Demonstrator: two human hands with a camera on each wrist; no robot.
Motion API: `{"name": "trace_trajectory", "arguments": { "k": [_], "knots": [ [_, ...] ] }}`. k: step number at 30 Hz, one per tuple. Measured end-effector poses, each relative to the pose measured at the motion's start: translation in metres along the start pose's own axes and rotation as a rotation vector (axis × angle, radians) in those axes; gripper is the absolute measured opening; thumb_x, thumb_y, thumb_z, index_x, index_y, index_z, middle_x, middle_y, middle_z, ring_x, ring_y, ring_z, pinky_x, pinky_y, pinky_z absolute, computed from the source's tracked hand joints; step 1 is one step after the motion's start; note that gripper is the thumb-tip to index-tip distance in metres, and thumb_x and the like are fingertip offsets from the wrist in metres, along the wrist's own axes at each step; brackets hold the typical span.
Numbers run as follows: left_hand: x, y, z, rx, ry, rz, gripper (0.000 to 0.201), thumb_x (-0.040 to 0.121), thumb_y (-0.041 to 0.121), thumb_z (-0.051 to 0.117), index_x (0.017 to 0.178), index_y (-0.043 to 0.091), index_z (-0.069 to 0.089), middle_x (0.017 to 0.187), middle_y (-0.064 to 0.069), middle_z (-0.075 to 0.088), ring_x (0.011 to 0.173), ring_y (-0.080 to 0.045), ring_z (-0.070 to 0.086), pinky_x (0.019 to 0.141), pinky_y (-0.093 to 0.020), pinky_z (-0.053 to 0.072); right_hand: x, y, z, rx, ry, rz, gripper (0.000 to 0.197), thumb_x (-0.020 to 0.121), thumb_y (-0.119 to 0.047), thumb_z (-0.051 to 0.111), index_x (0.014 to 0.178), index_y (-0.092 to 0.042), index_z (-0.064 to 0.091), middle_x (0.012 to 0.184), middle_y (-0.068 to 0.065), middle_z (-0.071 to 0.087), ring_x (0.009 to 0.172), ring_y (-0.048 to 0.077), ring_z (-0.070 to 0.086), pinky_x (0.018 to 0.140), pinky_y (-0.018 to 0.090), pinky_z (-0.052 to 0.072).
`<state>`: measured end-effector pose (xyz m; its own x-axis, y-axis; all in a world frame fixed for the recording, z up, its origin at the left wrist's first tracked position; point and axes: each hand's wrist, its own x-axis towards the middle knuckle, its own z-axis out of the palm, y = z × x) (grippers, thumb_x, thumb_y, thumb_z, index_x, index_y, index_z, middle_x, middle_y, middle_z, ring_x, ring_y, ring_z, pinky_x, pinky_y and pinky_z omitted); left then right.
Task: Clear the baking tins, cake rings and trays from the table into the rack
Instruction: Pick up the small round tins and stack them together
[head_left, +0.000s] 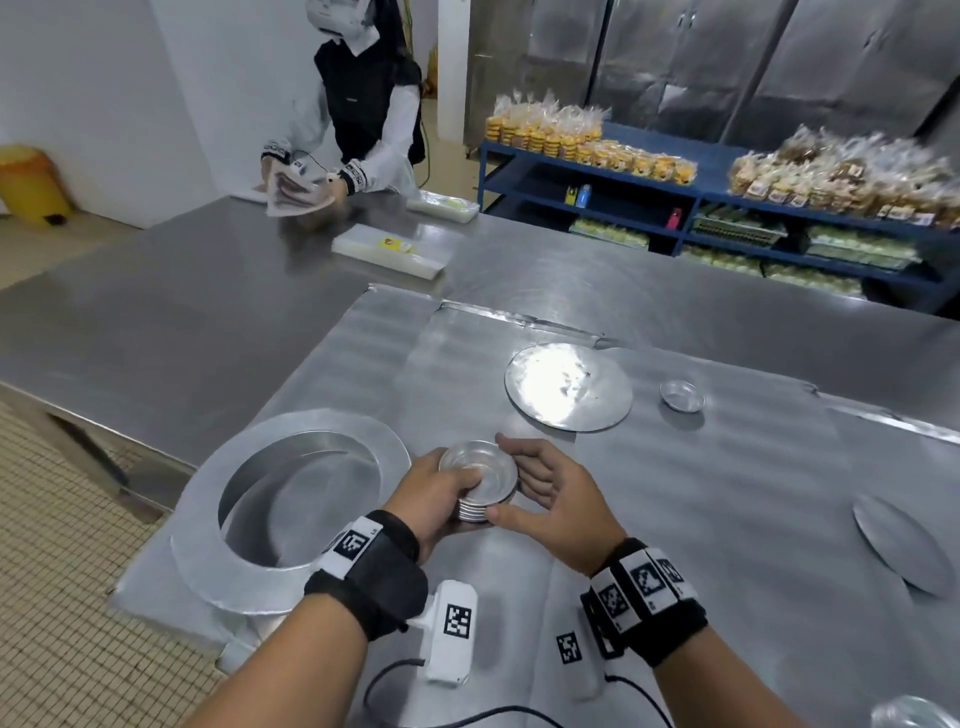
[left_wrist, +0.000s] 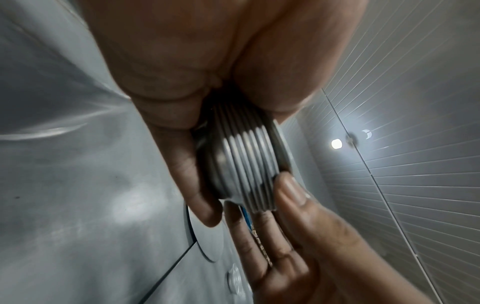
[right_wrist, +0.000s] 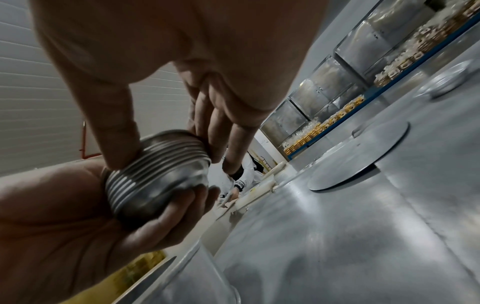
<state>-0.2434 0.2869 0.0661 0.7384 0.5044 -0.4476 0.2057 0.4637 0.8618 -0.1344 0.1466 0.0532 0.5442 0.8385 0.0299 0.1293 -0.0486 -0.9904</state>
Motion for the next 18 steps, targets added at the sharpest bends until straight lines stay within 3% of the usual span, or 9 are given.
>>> {"name": "trace_trajectory", "arguments": {
  "k": [4, 8, 12, 18],
  "knots": [
    [-0.003, -0.008, 0.008, 0.021, -0.011, -0.037, 0.028, 0.094, -0.002, 0.055, 0.121, 0.002, 0.058, 0.112, -0.028, 0.067, 0.088, -0.037, 0.071, 0.065, -0.042, 0.061, -0.013, 0.001, -0.011, -0.051, -0.037, 0.071, 0.083, 0.069, -0.001, 0.087, 0.141, -0.014, 0.048, 0.137, -0.003, 0.06, 0.127, 0.006, 0.055, 0.105, 0.023, 0.045],
    [-0.004, -0.017, 0.016, 0.003, -0.048, -0.082, 0.027, 0.094, -0.004, 0.055, 0.121, 0.001, 0.056, 0.115, -0.029, 0.065, 0.091, -0.041, 0.069, 0.074, -0.052, 0.061, -0.02, 0.007, -0.032, -0.225, -0.027, 0.126, 0.069, 0.067, -0.005, 0.087, 0.128, -0.022, 0.059, 0.125, -0.001, 0.067, 0.118, 0.006, 0.062, 0.101, 0.026, 0.049],
    [-0.002, -0.027, 0.025, 0.024, -0.063, -0.102, 0.022, 0.094, -0.005, 0.054, 0.116, 0.001, 0.057, 0.102, -0.023, 0.066, 0.083, -0.038, 0.069, 0.071, -0.052, 0.062, -0.02, 0.015, -0.057, -0.539, 0.043, 0.207, 0.05, 0.074, -0.013, 0.082, 0.121, -0.017, 0.066, 0.112, -0.001, 0.07, 0.099, 0.009, 0.068, 0.09, 0.029, 0.057],
    [0.009, -0.034, 0.045, 0.06, -0.075, -0.115, 0.026, 0.093, -0.007, 0.054, 0.119, -0.001, 0.057, 0.102, -0.025, 0.065, 0.085, -0.039, 0.067, 0.082, -0.061, 0.057, -0.005, 0.031, -0.105, -0.791, 0.114, 0.346, 0.04, 0.079, -0.023, 0.078, 0.116, -0.015, 0.067, 0.106, 0.001, 0.067, 0.088, 0.013, 0.065, 0.081, 0.024, 0.055]
  ]
}}
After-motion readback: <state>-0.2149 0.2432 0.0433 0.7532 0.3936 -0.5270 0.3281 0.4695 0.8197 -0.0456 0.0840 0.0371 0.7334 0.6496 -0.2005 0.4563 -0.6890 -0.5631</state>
